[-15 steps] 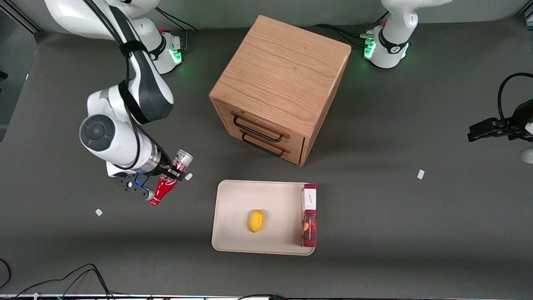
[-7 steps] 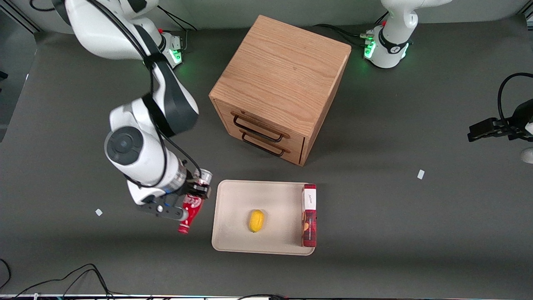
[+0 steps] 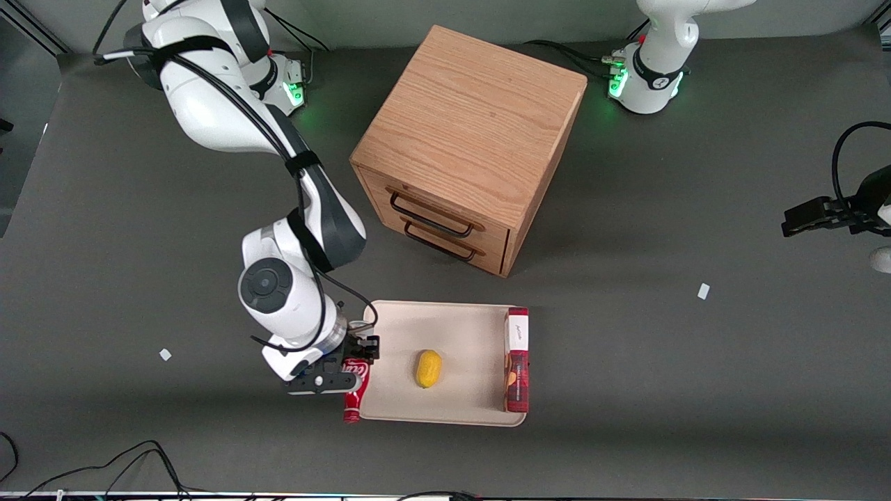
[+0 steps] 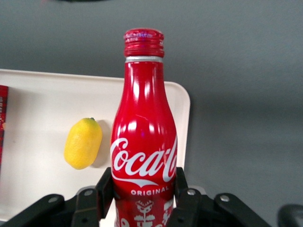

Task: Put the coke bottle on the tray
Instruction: 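Carry the upright bottle over the white tray beside the lemon, then lower the bottle onto the tray and open the right gripper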

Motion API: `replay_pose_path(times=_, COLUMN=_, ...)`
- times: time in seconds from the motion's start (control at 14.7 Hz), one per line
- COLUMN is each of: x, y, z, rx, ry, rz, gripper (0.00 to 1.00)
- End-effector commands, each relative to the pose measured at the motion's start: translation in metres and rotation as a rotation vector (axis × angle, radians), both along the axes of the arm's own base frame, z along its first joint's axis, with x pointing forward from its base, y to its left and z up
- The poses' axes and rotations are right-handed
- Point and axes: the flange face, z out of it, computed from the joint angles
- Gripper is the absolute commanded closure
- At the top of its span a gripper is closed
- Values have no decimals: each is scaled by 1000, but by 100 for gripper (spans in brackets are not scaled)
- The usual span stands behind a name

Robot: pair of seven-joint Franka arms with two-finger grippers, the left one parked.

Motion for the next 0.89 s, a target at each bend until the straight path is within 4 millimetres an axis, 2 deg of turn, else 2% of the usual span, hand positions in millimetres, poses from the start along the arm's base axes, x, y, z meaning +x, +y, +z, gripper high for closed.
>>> replay_pose_path(times=0.0, x=3, y=9, z=-28, rx=-14, ry=4, rz=17, gripper=73)
replay_pose_path(times=0.07, x=2, y=9, z=-45, rx=-19, ry=17, rz=15, gripper=72)
replay_pose_path(times=0.2, x=4, y=9, z=-60, rx=-14, ry=9, rz=11, gripper=64)
replay_pose_path(times=0.27, x=2, y=10, z=-64, rx=-9, ry=14, rz=9, gripper=63)
replay_pose_path(times=0.34, x=2, y=10, z=-72, rx=-2, ry=23, rz=2, gripper=57)
replay_pose_path(times=0.55, x=-1, y=9, z=-90, rx=16, ry=10, rz=-7, gripper=51)
replay_pose_path(times=0.75, x=-1, y=9, z=-99, rx=22, ry=-4, rz=-8, gripper=39)
replay_pose_path(times=0.82, x=-1, y=9, z=-104, rx=26, ry=-12, rz=-10, gripper=37)
